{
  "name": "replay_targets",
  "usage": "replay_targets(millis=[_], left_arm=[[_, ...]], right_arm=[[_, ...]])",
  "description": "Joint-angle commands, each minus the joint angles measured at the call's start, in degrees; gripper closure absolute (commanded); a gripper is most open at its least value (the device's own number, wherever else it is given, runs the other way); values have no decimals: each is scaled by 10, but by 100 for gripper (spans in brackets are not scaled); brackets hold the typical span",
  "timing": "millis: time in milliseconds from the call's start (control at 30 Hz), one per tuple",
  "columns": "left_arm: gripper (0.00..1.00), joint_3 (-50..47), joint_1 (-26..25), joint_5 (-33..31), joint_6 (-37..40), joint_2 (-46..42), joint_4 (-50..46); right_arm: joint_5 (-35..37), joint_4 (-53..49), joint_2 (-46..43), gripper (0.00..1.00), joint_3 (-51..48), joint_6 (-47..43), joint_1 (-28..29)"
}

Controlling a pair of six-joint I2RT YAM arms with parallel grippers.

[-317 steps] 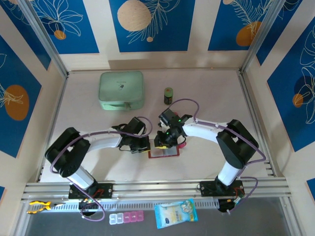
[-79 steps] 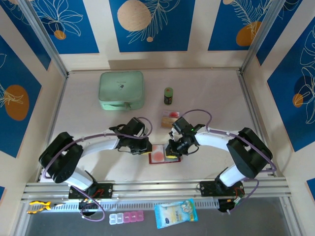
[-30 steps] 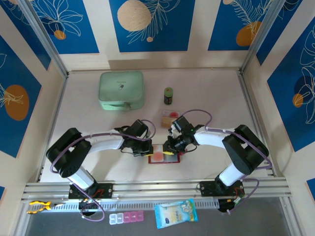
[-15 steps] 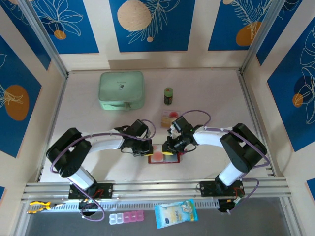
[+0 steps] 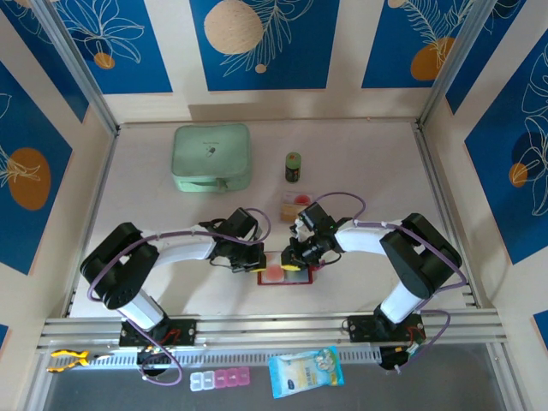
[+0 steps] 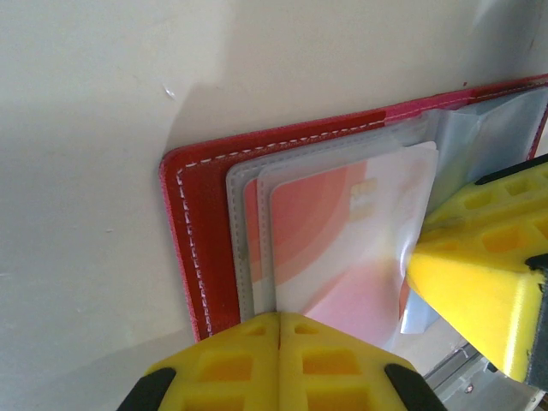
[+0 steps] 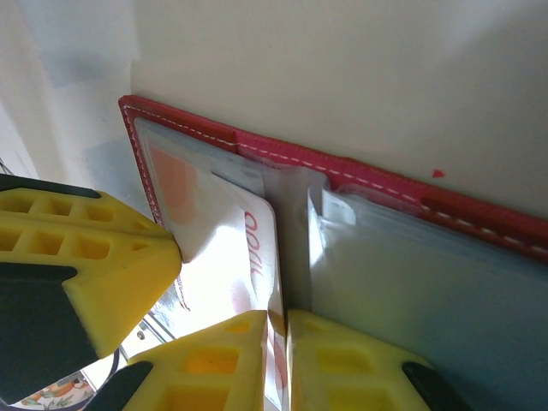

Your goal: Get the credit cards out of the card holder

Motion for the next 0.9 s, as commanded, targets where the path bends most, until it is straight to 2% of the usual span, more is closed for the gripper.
replay_targets(millis=[0, 267, 667, 767, 867], left_arm=[[96, 4, 4, -21, 8, 14, -28], [96, 1, 4, -24, 8, 11, -33], [96, -3, 7, -25, 8, 6, -36], [96, -3, 7, -24, 8, 9, -36], [96, -3, 7, -23, 7, 10, -34]], right_arm=[[-20, 3, 7, 88, -5, -9, 6], [3, -16, -20, 93, -12, -15, 3], [2, -51, -62, 95, -31, -42, -28], [-22, -33, -63, 93, -31, -39, -24], [-25, -22, -60, 85, -24, -29, -11]])
